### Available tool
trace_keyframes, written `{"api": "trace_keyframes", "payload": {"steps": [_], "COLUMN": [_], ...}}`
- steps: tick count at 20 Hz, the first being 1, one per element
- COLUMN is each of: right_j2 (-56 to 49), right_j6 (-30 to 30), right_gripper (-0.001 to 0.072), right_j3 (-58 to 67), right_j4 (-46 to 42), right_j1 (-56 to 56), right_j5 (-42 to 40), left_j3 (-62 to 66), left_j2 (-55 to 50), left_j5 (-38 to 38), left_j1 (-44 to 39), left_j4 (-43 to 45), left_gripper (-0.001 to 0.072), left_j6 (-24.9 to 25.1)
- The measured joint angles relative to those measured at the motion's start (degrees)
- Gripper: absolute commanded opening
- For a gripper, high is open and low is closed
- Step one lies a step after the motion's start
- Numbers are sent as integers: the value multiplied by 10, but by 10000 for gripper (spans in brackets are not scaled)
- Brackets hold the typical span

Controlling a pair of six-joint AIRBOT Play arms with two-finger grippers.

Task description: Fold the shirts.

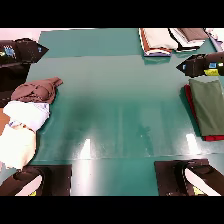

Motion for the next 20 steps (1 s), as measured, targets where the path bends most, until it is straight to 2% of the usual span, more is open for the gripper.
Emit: {"api": "trace_keyframes", "payload": {"steps": [13, 14, 15, 16, 20], "right_j2": [0, 0, 0, 0, 0], "right_j6": [0, 0, 0, 0, 0], "right_gripper": [16, 15, 15, 16, 16], "right_j3": [0, 0, 0, 0, 0], "right_j4": [1, 1, 1, 1, 1], "right_j1": [1, 1, 1, 1, 1], "right_j5": [0, 0, 0, 0, -1], "left_j3": [0, 0, 0, 0, 0], "left_j2": [0, 0, 0, 0, -35], "left_j5": [4, 10, 17, 26, 37], "left_j1": [0, 0, 0, 0, 15], "left_j4": [0, 0, 6, 23, 178], "left_gripper": [27, 95, 427, 585, 588], "left_j6": [-1, -1, 0, 4, -26]}}
